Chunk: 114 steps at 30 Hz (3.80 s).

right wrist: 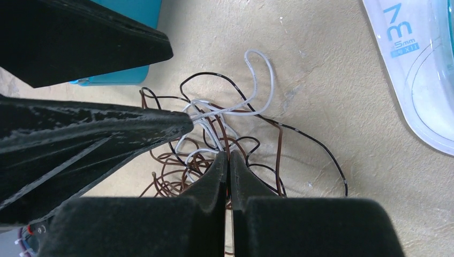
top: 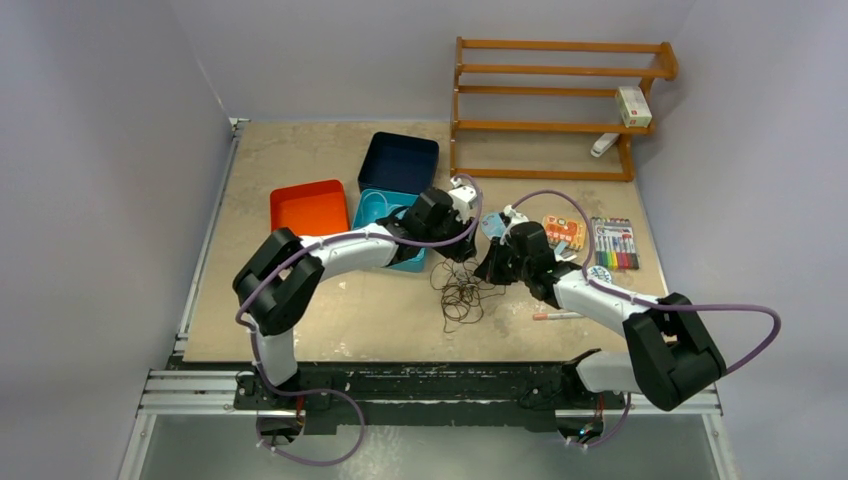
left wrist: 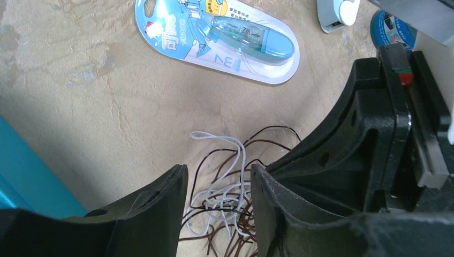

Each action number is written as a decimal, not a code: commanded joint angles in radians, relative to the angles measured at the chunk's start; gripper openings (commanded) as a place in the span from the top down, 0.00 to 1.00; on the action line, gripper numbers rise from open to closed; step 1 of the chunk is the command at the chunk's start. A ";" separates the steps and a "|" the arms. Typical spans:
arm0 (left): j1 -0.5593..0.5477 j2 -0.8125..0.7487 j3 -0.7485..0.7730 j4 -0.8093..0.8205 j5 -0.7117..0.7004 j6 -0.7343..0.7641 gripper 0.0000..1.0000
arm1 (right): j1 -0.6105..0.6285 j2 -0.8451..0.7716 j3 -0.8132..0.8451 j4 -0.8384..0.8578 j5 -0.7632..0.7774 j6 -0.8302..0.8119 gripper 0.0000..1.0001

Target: Untangle the cables

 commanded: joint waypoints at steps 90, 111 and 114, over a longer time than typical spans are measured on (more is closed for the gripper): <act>-0.042 -0.231 0.095 -0.062 -0.095 0.053 1.00 | -0.002 -0.332 -0.116 0.193 0.083 0.006 0.67; -0.042 -0.314 0.125 -0.050 -0.065 0.013 1.00 | -0.002 -0.268 -0.141 0.610 0.134 -0.042 0.31; -0.041 -0.312 0.128 -0.044 -0.053 0.004 1.00 | -0.001 -0.193 -0.139 0.710 0.102 -0.039 0.30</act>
